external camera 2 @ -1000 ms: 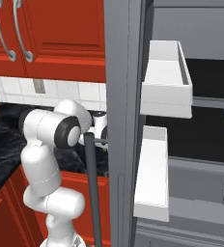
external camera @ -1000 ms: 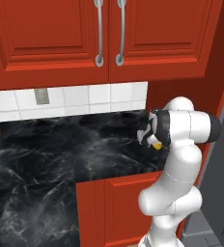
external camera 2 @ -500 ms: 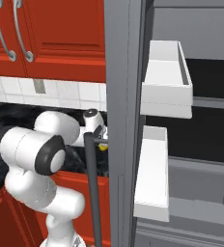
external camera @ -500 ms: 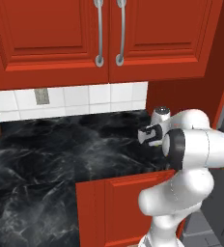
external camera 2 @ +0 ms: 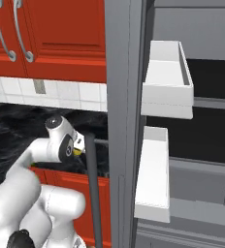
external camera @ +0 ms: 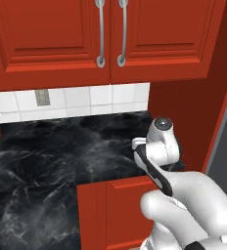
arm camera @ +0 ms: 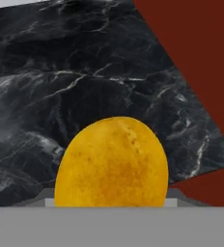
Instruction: Place the mango in the correct fridge rack based on whether it is a fruit or vegetable. Finally, close the fridge door.
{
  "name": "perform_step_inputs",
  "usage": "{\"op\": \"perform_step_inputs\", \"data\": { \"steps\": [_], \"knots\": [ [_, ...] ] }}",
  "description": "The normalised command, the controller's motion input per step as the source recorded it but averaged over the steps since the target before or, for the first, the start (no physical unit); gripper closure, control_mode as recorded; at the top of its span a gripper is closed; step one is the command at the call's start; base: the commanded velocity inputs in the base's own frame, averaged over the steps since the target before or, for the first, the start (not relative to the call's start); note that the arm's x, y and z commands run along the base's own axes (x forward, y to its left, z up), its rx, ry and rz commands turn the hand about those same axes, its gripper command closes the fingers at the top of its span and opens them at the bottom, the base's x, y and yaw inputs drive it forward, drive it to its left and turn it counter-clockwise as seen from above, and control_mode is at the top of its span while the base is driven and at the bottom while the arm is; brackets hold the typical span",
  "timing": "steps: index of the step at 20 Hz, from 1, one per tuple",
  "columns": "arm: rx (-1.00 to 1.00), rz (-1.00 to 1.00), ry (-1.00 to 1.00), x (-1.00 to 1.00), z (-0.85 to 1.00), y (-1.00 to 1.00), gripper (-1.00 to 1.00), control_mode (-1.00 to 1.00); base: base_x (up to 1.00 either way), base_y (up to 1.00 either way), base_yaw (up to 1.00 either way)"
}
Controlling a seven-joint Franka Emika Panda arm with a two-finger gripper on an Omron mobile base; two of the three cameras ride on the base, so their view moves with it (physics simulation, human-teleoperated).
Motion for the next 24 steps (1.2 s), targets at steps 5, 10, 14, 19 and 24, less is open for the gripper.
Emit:
{"op": "perform_step_inputs", "data": {
  "steps": [5, 10, 14, 19, 24],
  "knots": [
    [0.02, 0.0, -0.11, -1.0, 0.46, 0.32, 1.0, -1.0, 0.0, 0.0, 0.0],
    [0.01, 0.0, -0.01, -0.42, 0.11, -0.02, 1.0, -1.0, 0.0, 0.0, 0.0],
    [0.0, 0.0, 0.0, 0.0, 0.0, 0.0, 1.0, 1.0, -0.75, -0.01, -0.03],
    [0.0, 0.0, 0.0, 0.0, 0.0, 0.0, 1.0, 1.0, -1.0, 0.0, -0.03],
    [0.0, 0.0, 0.0, 0.0, 0.0, 0.0, 1.0, 1.0, -1.0, -0.2, -0.05]
  ]
}}
